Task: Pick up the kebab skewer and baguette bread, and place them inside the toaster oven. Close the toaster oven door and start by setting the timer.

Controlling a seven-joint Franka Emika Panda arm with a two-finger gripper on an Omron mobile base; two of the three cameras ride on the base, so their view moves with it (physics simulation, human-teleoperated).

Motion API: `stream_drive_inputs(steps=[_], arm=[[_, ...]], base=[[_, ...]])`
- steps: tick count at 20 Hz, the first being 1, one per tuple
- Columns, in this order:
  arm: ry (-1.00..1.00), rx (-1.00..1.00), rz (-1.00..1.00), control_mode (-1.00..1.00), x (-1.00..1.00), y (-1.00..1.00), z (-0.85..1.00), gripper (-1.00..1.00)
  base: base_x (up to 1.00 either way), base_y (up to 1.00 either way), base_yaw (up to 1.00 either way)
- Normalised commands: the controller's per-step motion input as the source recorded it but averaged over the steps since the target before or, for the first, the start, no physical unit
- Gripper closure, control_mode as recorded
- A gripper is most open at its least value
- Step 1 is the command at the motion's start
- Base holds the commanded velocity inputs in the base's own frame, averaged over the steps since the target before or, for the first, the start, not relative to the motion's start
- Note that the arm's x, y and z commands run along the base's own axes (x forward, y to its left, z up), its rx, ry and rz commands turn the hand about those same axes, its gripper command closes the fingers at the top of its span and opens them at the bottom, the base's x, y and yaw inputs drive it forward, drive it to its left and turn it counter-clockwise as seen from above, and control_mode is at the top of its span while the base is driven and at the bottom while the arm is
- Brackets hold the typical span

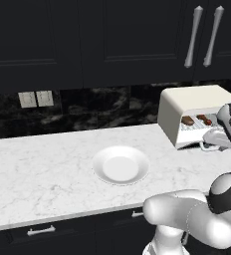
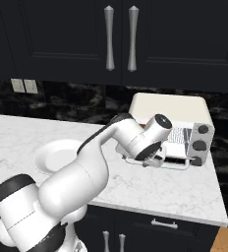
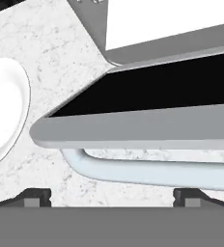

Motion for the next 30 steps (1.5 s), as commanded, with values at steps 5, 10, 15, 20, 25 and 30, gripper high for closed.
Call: stream_drive_inputs(steps=[5,10,15,20,25,30], arm=[[-0.29,0.00,0.00,-1.00,0.67,0.52,0.00,-1.00],[-0.19,-0.01,0.00,-1.00,0.80,0.47,0.00,-1.00],[-0.05,0.00,0.00,-1.00,0.61,0.36,0.00,-1.00],[0.00,0.00,0.00,-1.00,0.56,0.31,-0.04,-1.00],[-0.06,0.00,0.00,-1.00,0.69,0.36,0.00,-1.00],[-0.05,0.00,0.00,-1.00,0.61,0.45,-0.24,-1.00]], base=[[0.00,0.00,0.00],[0.00,0.00,0.00],[0.00,0.00,0.00],[0.00,0.00,0.00],[0.00,0.00,0.00],[0.00,0.00,0.00]])
